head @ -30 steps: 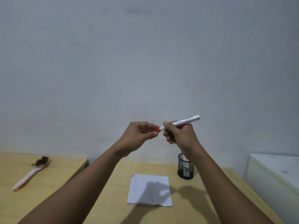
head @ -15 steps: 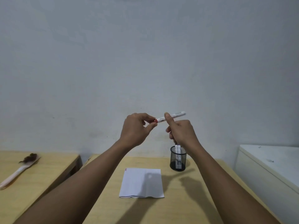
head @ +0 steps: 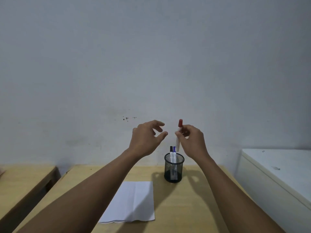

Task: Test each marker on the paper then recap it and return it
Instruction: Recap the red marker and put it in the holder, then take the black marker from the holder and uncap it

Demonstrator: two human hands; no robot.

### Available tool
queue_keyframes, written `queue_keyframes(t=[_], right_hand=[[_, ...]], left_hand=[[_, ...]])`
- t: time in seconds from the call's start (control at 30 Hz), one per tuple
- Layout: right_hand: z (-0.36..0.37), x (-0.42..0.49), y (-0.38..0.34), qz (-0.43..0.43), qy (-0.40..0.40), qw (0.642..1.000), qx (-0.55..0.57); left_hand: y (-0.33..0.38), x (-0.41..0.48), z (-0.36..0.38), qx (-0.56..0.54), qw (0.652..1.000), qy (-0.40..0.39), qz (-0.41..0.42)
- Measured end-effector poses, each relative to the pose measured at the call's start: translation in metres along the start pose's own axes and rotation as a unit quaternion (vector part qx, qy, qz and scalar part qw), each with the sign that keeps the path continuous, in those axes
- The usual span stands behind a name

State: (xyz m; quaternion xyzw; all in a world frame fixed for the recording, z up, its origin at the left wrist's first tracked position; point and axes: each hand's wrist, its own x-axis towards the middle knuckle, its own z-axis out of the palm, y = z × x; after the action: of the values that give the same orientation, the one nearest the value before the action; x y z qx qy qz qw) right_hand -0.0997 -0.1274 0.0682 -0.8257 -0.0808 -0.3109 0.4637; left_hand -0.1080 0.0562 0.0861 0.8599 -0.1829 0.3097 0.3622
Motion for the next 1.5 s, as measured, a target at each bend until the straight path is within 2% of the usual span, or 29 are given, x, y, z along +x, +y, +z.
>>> queue_keyframes(t=[0.1, 0.33, 0.63, 1.0, 1.17, 1.27, 1.4, 1.5], right_hand=[[0.005, 0.007, 0.027, 0.032, -0.020, 0.999, 0.019], [0.036, 0.015, 0.087, 0.037, -0.096, 0.993, -0.049], [0.055, 0.025, 0.122, 0.079, -0.149, 0.979, -0.114], [0.056, 0.024, 0.132, 0.088, -0.166, 0.970, -0.155], [0.045, 0.021, 0.107, 0.050, -0.056, 0.990, -0.123], [0.044, 0.023, 0.082, 0.039, -0.106, 0.990, -0.089], [0.045, 0.020, 0.039, 0.061, -0.193, 0.979, -0.004], [0.046, 0.012, 0.007, 0.048, -0.187, 0.980, 0.055]], left_hand=[[-0.021, 0.007, 0.031, 0.027, 0.998, -0.043, -0.045], [-0.061, 0.019, 0.100, 0.041, 0.982, -0.138, -0.119], [-0.079, 0.025, 0.144, 0.031, 0.970, -0.172, -0.169], [-0.080, 0.029, 0.157, -0.049, 0.967, -0.133, -0.214], [-0.070, 0.033, 0.134, -0.098, 0.967, -0.087, -0.220], [-0.055, 0.041, 0.100, -0.165, 0.960, -0.054, -0.219], [-0.029, 0.045, 0.041, -0.297, 0.919, 0.003, -0.259], [-0.018, 0.040, -0.003, -0.334, 0.898, 0.039, -0.285]])
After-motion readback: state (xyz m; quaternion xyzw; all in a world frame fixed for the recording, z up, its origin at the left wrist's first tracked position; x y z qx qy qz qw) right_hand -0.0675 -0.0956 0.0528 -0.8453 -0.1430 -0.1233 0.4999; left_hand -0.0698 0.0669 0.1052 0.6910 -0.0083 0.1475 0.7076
